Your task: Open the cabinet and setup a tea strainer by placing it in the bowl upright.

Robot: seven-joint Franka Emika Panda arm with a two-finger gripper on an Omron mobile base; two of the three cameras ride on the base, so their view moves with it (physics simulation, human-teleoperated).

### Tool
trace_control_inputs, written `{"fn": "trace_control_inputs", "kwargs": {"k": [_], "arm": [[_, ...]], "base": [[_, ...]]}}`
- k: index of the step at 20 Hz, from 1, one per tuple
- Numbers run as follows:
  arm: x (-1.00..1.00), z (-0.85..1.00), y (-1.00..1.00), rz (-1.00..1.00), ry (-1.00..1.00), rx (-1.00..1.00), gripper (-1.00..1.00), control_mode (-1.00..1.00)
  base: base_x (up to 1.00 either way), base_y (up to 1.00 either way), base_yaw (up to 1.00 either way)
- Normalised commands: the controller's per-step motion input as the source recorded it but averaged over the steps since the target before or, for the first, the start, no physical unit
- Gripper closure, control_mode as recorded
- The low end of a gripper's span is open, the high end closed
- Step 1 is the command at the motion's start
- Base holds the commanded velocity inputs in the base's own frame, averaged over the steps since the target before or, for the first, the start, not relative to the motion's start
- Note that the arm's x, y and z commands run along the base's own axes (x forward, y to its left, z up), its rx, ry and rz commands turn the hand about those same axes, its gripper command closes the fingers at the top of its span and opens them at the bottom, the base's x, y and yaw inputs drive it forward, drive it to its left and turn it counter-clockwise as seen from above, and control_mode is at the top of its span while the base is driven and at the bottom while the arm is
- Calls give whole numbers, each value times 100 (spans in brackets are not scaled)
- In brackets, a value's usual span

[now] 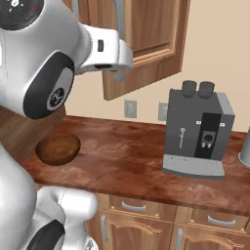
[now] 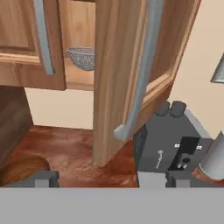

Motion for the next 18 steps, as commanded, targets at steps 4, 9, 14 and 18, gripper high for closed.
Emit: {"fn": "trace_control_inputs", "kwargs": {"k": [4,9,14,18], "arm": [[-26,16,98,-2,24,-56,-100,-100],[-2,2,80,0,32,-46,-100,-100],[22,-56,34,2,29,-46,-100,-100],[27,-72,24,3,24,-39,-100,-100]], "base": [[0,0,0],[0,0,0],[0,0,0],[0,0,0]]}}
